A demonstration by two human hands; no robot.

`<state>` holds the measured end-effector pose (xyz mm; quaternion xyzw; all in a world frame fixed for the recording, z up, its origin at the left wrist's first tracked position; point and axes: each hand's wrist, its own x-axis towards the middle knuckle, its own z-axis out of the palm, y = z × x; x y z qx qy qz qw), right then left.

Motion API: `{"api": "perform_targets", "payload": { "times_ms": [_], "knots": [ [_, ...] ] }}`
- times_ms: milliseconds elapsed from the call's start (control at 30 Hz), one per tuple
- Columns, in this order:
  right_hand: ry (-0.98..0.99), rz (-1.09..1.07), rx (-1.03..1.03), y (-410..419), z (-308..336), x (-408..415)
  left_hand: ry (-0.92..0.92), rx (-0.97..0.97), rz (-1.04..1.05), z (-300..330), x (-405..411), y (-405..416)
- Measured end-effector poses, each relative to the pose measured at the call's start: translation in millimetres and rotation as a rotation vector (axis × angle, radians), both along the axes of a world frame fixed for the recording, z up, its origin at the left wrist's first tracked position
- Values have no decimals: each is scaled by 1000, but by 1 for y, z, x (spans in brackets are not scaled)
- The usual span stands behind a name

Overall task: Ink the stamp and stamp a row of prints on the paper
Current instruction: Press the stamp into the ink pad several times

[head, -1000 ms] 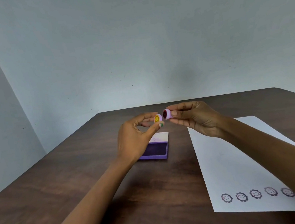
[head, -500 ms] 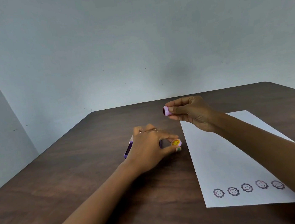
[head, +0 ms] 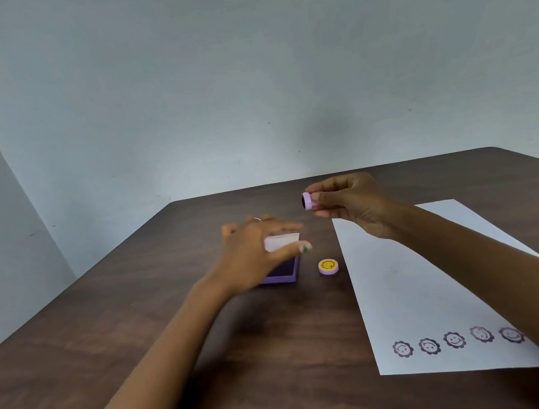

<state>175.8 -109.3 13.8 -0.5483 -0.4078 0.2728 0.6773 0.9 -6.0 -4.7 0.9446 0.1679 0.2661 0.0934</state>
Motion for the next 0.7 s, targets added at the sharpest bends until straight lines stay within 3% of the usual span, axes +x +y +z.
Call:
{"api": "perform_targets", "payload": {
  "times_ms": [133, 233, 300, 700],
  "knots": [
    [-107, -44, -41, 0, 0, -3, 59, -328, 99, 15, -36, 35],
    [-227, -41, -84, 1, -1, -8, 266, -497, 146, 12, -59, 57],
    [-324, -29, -102, 1, -1, -13, 373, -514, 151, 10, -64, 62],
    [-721, 163, -268, 21, 6, -63, 410, -526, 102, 9, -64, 63]
  ]
}}
